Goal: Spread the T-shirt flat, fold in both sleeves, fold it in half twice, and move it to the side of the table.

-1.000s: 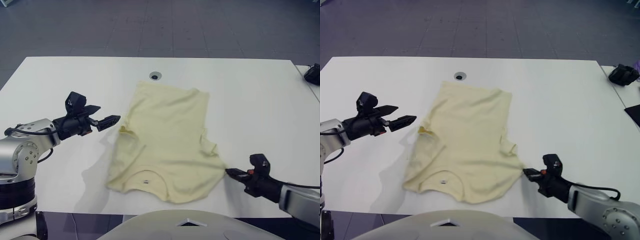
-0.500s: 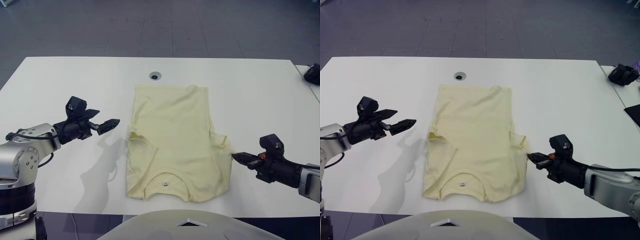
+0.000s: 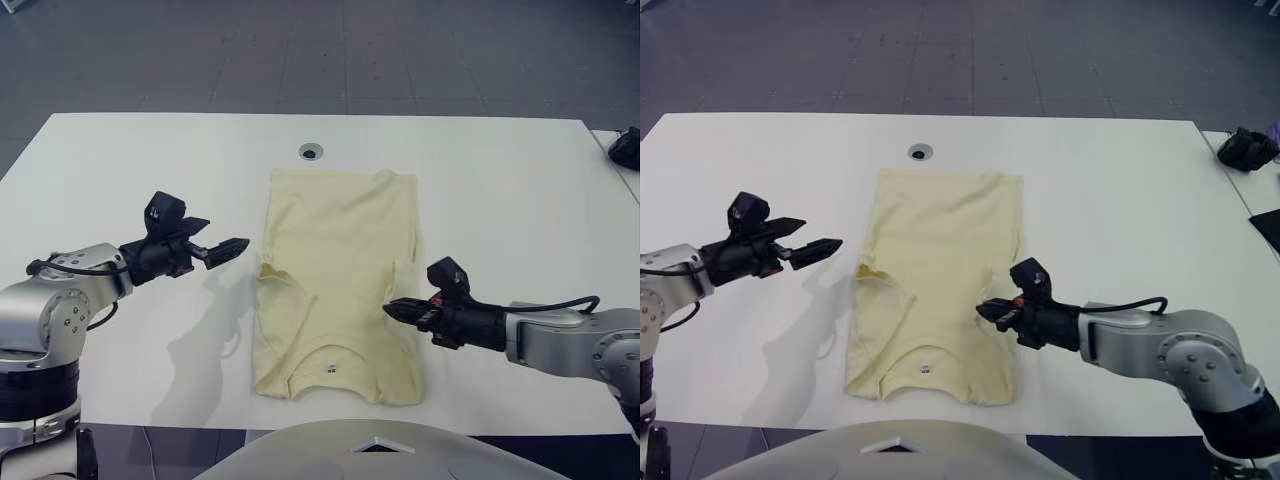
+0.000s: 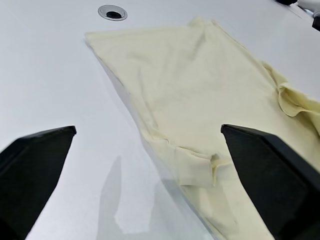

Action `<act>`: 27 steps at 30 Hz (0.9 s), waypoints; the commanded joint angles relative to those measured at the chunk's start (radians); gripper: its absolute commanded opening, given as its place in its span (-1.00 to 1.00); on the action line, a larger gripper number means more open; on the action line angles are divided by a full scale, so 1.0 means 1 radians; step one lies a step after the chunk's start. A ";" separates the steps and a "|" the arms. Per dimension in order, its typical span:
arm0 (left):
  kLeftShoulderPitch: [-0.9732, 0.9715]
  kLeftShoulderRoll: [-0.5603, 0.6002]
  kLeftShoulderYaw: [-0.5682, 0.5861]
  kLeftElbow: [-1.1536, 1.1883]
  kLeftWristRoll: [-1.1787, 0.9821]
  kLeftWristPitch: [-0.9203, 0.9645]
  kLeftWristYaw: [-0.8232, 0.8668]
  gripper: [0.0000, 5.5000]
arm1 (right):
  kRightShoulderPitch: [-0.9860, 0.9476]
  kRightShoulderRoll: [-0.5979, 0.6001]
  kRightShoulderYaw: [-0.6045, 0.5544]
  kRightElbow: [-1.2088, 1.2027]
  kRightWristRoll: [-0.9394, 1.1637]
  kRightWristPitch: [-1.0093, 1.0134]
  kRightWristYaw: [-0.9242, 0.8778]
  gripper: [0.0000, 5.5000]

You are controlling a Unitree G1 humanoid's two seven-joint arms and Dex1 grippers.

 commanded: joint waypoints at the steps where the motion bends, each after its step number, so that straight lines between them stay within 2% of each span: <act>1: 0.012 0.027 -0.041 -0.007 0.050 -0.029 -0.011 0.96 | -0.010 -0.034 -0.104 -0.017 -0.047 -0.047 0.076 -0.53; 4: 0.043 0.064 -0.102 -0.008 0.119 -0.077 -0.032 0.96 | 0.035 -0.043 -0.155 -0.062 -0.238 -0.133 0.183 -0.34; 6: 0.056 0.071 -0.130 -0.005 0.153 -0.104 -0.036 0.96 | 0.066 -0.070 -0.147 -0.063 -0.399 -0.190 0.242 -0.24; 10: 0.013 0.044 -0.195 0.043 0.201 -0.148 -0.049 0.96 | 0.091 -0.061 -0.141 -0.017 -0.581 -0.247 0.292 -0.03; 21: -0.138 -0.056 -0.357 0.260 0.342 -0.260 -0.076 0.96 | 0.096 -0.013 -0.143 -0.018 -0.731 -0.238 0.386 0.56; 24: -0.140 -0.076 -0.334 0.263 0.351 -0.281 -0.059 0.96 | 0.101 -0.027 -0.139 -0.026 -0.795 -0.258 0.417 0.74; 27: -0.145 -0.104 -0.169 0.190 0.318 -0.344 0.015 0.96 | 0.159 -0.092 -0.149 -0.043 -0.941 -0.367 0.504 0.91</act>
